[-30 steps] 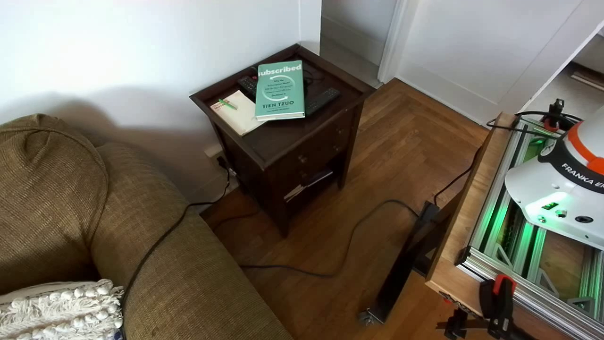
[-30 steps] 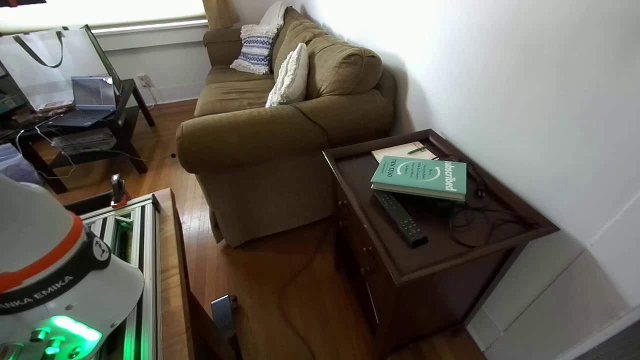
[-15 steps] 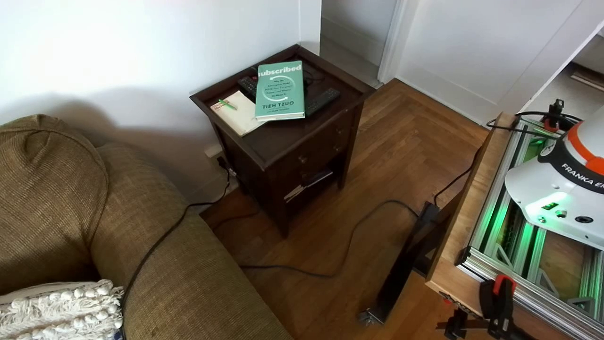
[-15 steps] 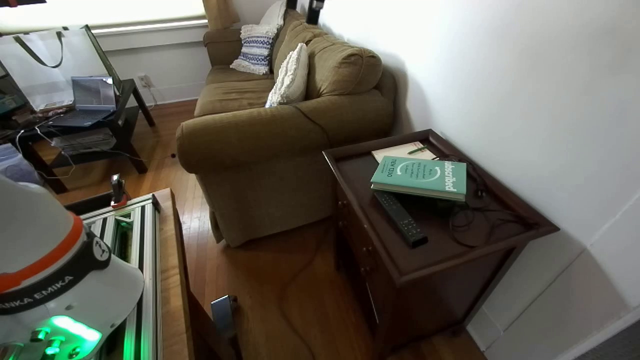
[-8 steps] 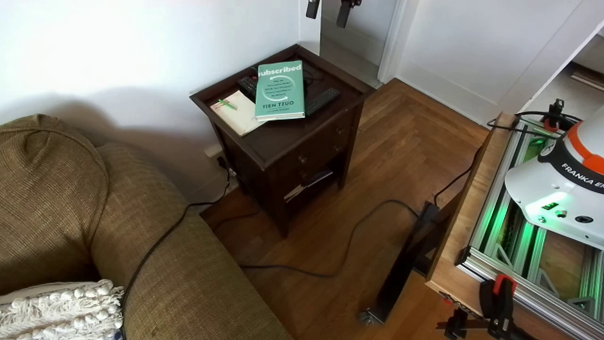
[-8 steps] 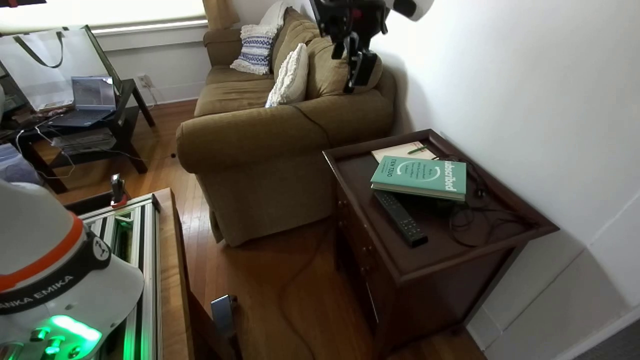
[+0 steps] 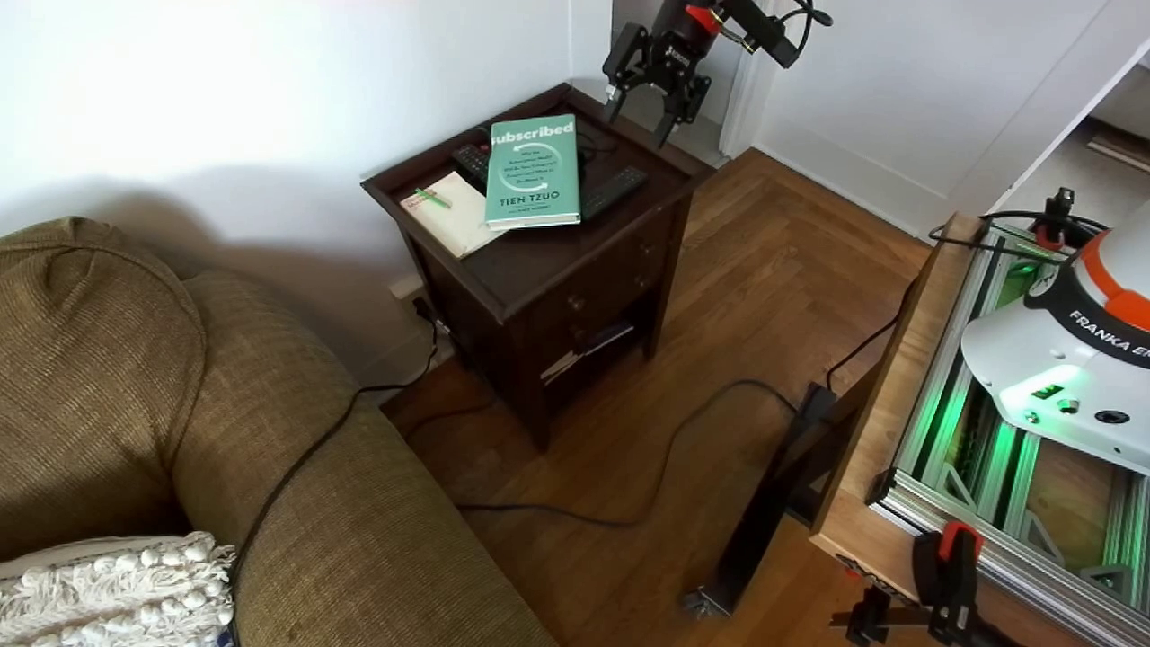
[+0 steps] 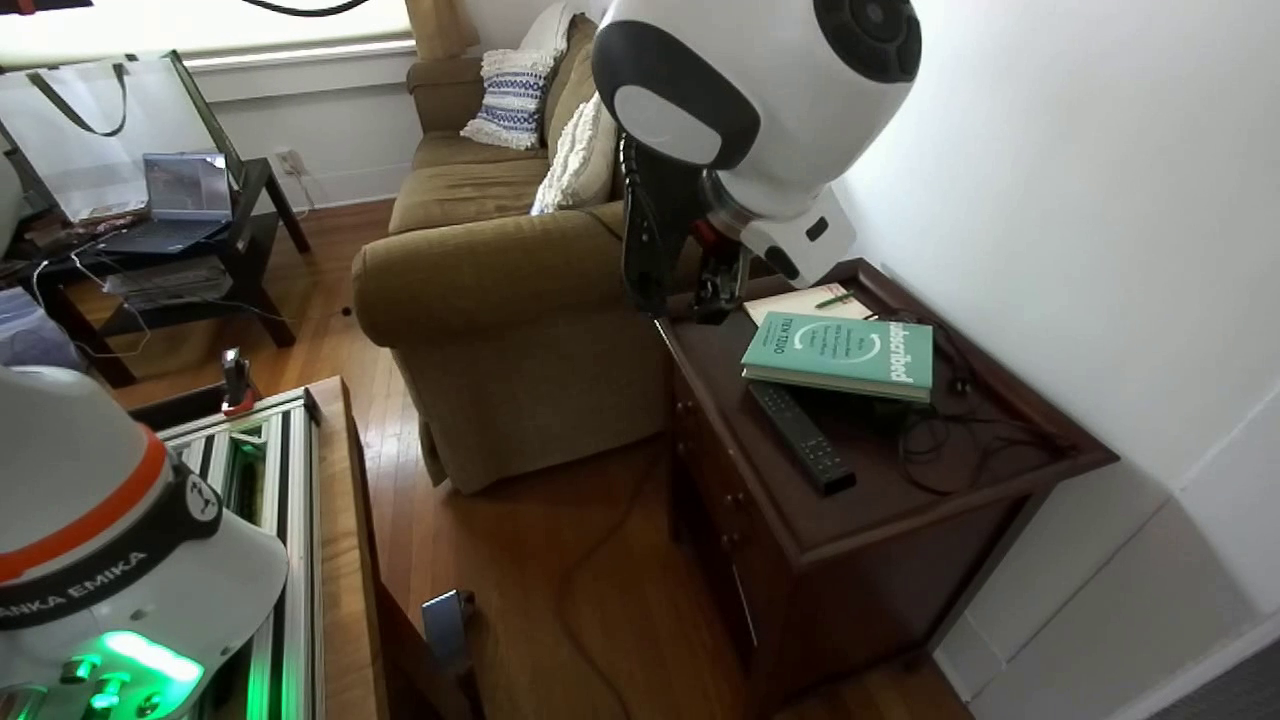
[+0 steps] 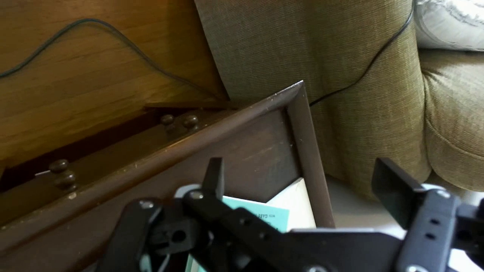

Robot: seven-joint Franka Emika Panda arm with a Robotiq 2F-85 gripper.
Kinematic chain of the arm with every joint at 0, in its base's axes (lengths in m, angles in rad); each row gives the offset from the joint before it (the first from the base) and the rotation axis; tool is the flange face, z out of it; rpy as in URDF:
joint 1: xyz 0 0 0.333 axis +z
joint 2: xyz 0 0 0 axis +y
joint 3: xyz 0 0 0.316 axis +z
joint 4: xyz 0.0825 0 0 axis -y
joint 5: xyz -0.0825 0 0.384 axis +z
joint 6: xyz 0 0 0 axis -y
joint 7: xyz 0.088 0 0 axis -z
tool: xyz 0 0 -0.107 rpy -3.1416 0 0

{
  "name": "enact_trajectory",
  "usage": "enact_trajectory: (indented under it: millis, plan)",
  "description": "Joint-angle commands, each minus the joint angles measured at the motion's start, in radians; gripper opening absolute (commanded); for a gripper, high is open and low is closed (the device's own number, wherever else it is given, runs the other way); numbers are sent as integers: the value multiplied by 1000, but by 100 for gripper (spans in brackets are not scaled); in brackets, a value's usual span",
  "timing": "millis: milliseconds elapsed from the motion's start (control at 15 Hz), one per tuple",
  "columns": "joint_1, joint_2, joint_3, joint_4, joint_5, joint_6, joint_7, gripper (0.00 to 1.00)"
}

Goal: Move the book to the left

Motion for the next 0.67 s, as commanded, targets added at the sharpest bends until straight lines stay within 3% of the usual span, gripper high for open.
enact_trajectory:
  millis: [0, 333, 600]
  plan:
    - [-2, 9, 1, 2, 3, -1, -1, 100]
    - [-2, 5, 1, 4, 8, -1, -1, 100]
    - [-7, 94, 12, 41, 134, 75, -41, 100]
